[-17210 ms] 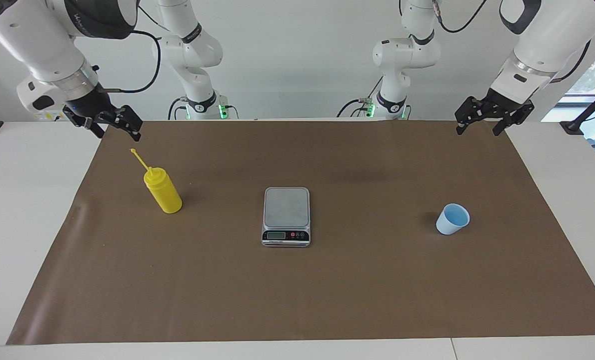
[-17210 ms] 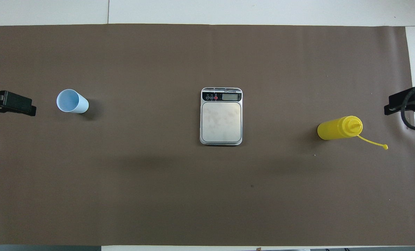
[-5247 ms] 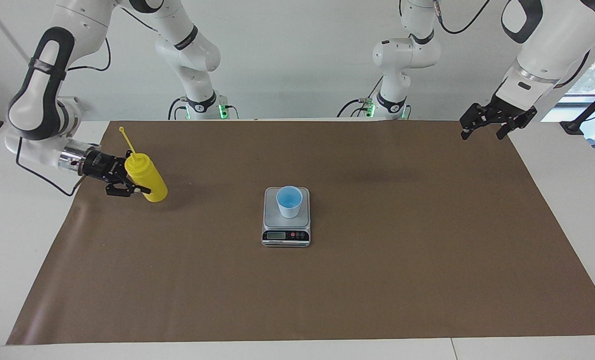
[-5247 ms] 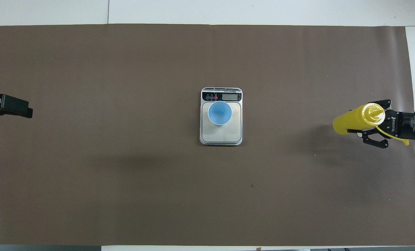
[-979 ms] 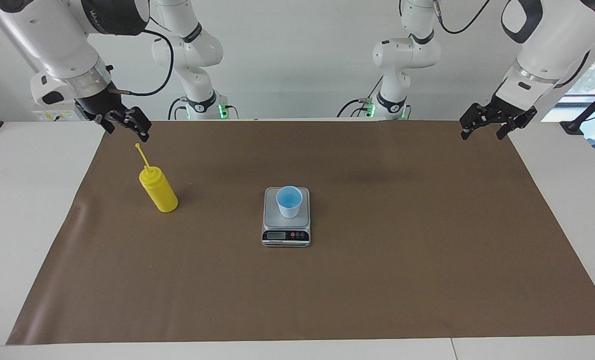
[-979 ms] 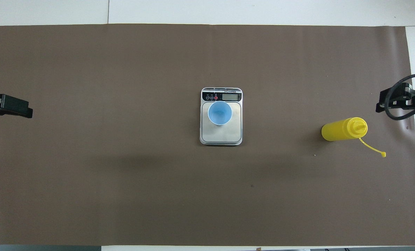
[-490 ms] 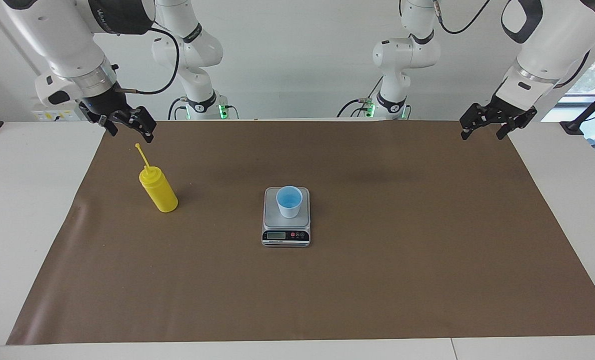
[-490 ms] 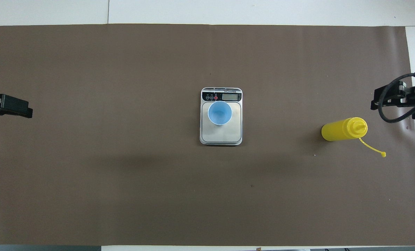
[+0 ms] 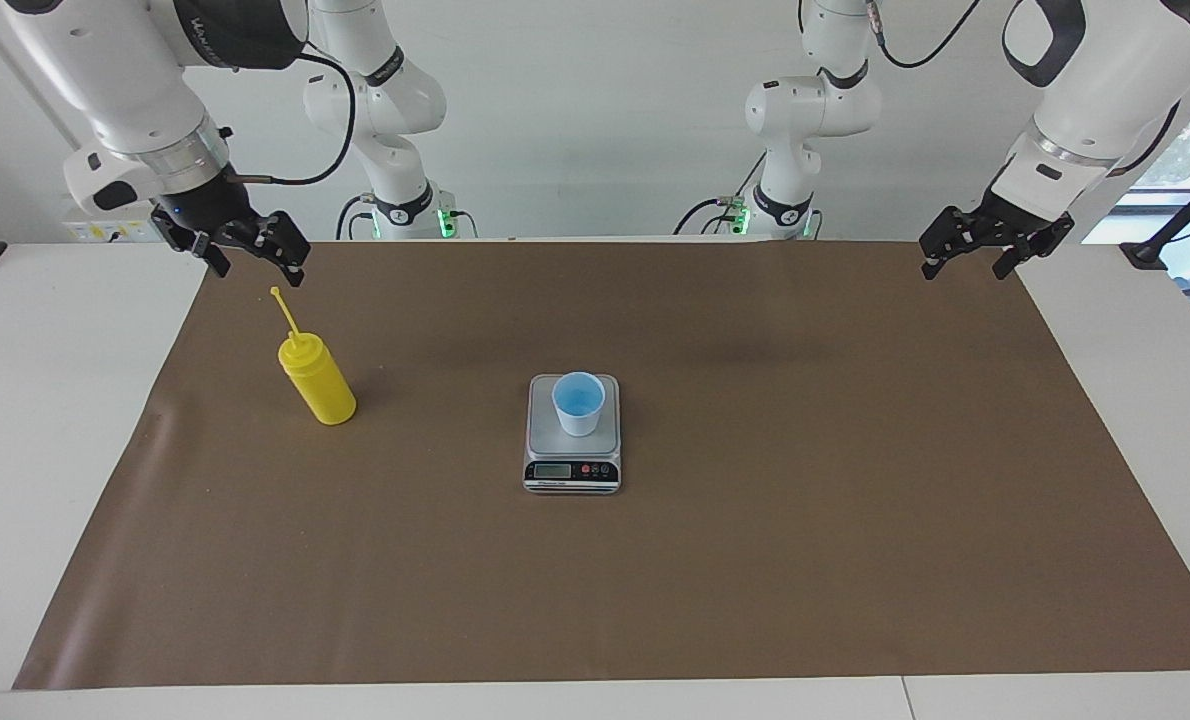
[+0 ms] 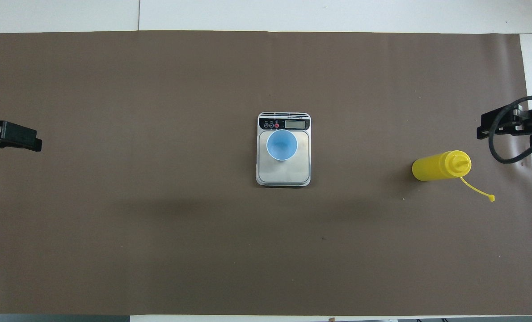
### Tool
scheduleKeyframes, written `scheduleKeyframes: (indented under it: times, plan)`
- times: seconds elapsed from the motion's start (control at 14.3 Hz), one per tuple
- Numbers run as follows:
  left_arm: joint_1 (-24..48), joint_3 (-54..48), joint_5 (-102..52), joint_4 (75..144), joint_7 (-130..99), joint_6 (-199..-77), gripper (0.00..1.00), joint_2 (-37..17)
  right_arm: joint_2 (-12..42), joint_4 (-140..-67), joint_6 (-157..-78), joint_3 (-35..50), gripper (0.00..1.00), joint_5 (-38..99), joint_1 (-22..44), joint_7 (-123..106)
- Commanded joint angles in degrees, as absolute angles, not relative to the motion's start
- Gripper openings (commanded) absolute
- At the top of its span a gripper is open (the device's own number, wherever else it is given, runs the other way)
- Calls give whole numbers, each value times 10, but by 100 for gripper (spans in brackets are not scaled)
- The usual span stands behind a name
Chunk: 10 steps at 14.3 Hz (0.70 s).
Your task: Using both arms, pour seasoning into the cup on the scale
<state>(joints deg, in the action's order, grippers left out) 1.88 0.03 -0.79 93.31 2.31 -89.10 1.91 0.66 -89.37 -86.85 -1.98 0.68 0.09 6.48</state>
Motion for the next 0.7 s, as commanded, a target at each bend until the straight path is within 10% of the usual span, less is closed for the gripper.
scheduleKeyframes:
  times: [0.0, 0.63]
  plan:
    - [12, -1, -18, 931, 31, -882, 100, 18, 12, -887, -876, -11, 100, 2, -17, 2]
    - [12, -1, -18, 931, 31, -882, 100, 18, 12, -886, -876, -11, 100, 4, -17, 15]
